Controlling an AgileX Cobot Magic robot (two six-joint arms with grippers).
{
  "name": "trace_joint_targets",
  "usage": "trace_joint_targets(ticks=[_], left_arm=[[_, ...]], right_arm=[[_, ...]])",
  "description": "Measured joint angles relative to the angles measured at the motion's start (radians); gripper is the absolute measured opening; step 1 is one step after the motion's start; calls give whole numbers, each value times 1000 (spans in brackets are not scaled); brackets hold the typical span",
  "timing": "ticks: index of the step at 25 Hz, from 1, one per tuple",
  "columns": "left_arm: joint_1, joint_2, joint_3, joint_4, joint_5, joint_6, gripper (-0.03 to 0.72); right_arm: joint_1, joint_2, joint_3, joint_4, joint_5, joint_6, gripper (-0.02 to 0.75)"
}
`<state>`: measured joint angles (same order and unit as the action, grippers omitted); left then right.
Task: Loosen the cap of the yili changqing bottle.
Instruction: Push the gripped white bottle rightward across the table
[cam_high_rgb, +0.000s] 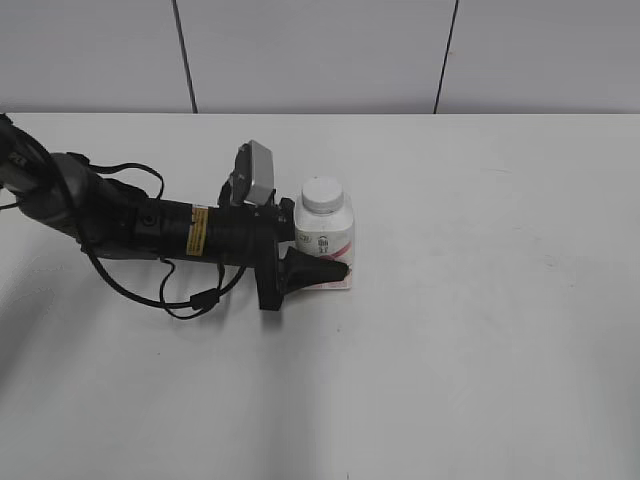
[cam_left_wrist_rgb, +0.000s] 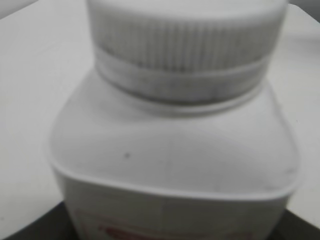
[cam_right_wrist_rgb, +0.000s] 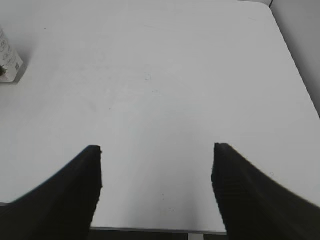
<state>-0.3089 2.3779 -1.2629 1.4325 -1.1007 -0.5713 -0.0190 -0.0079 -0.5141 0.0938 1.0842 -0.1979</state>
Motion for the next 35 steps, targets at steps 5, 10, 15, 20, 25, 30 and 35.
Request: trace_joint_targets(ticks=[5,10,15,20,25,30,35], left_arm=[[0,24,1,9,-16,1,414],[0,24,1,9,-14,1,414],[0,24,1,9,-14,1,414],[0,24,1,12,-13,1,414],[0,24,1,18,-13,1,414],[0,24,1,18,-13,1,414],[0,24,1,18,-10,0,414]], right_arm=[[0,0,0,0,0,0,545],[0,0,0,0,0,0,545],[0,0,0,0,0,0,545],[0,0,0,0,0,0,545],[0,0,0,0,0,0,545],[0,0,0,0,0,0,545],[0,0,-1,-2,0,6,545]])
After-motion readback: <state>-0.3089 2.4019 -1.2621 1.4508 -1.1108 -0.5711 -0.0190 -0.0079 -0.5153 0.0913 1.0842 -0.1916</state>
